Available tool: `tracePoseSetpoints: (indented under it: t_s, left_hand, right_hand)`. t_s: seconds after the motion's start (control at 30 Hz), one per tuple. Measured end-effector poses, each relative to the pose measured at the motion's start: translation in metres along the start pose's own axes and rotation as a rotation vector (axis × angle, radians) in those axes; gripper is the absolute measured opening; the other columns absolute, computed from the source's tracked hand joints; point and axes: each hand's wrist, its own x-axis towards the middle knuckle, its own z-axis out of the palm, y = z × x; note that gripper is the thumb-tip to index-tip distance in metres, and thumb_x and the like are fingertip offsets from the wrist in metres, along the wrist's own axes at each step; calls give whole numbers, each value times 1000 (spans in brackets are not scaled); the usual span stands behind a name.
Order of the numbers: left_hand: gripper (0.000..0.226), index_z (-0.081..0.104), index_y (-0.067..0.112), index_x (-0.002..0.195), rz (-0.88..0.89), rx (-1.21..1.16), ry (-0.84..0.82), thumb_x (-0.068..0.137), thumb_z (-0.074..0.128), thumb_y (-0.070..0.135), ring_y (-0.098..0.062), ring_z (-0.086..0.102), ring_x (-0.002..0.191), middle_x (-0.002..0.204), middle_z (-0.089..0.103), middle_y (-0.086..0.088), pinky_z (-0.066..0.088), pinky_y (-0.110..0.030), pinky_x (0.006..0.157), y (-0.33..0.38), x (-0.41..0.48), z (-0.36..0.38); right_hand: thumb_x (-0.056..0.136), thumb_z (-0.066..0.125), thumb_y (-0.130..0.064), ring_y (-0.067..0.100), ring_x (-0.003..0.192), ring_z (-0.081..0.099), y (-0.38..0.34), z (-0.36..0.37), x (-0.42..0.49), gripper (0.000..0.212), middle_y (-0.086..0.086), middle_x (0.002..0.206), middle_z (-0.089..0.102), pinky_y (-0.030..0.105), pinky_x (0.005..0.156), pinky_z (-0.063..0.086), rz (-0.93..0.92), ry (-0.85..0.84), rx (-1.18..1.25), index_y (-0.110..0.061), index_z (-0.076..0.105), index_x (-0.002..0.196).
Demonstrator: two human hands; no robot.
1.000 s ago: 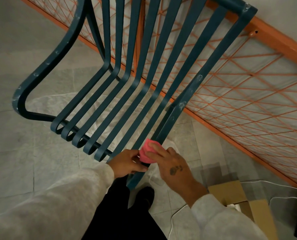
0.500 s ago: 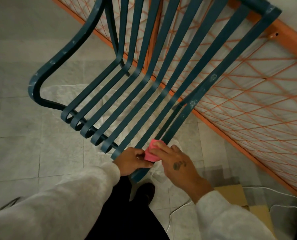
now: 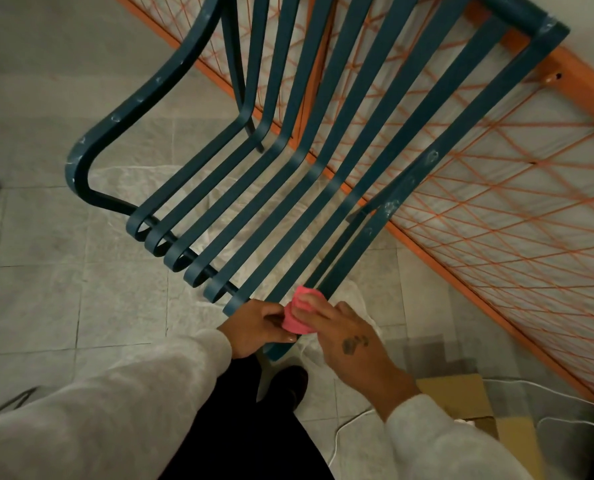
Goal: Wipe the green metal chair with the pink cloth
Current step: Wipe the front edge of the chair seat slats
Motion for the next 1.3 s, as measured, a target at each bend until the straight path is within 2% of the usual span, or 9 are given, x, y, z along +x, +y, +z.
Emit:
tracePoseSetpoints:
  t_s: [0.17,0.33,0.43,0.53,0.77,0.87,1.03,1.17,1.3]
  left_hand:
    - [41,69,20,114,-28,35,-2,75,82,18,-10,68,100,101,73,8,51,-24,95,6,-2,0]
    - [39,68,20,114,-40,50,-4,77,80,17,-7,67,99,97,71,12,49,-17,88,9,-5,0]
    - [36,70,19,108,-40,73,-14,75,82,20,-10,69,96,98,74,6,51,-29,95,9,-3,-2]
    - [32,71,25,103,-24,107,-14,73,82,23,-7,69,93,95,75,8,52,-31,96,15,-2,-2]
    - [49,61,29,124,43,72,80,78,78,27,-9,66,102,110,70,10,51,-34,99,58,31,-4]
    - [50,56,28,130,96,153,78,83,74,29,-16,62,112,122,65,5,47,-39,106,84,52,0]
    - [50,54,25,133,147,190,95,87,70,19,-19,61,112,125,65,-1,51,-43,101,104,75,5]
    - [44,59,25,126,153,160,67,85,71,15,-16,61,112,120,65,2,50,-45,102,103,79,3]
    - [35,61,30,119,183,161,76,87,71,22,-7,61,105,112,66,11,51,-41,101,101,77,4]
  right_hand:
    - [77,71,3,20,126,52,37,-25,14,64,-11,148,45,34,97,49,174,113,27,-29,58,130]
    - [78,72,-3,18,127,48,11,-10,24,59,-6,147,43,28,99,43,228,106,2,-27,57,130]
    - [74,78,-2,15,121,58,-6,1,4,53,-5,136,59,31,99,50,149,182,173,-20,66,123]
    - [92,58,-6,1,128,49,-5,-6,-5,45,-13,142,53,29,112,39,285,195,513,-26,60,133]
    - [97,55,-11,-6,107,54,40,-62,0,41,-17,129,57,11,91,44,567,392,738,-38,57,128]
    - [97,53,-10,-10,112,49,65,-78,11,46,-21,132,51,8,93,39,548,515,681,-37,52,134]
    - [93,59,-5,1,133,37,88,-65,30,55,-10,150,38,21,114,29,444,516,362,-24,45,144]
    - [89,66,-3,14,120,58,79,-27,29,54,-9,149,41,27,101,46,393,521,192,-22,53,138]
    - [87,65,-7,19,99,68,74,-20,17,45,-13,142,45,22,91,47,324,523,192,-23,61,129]
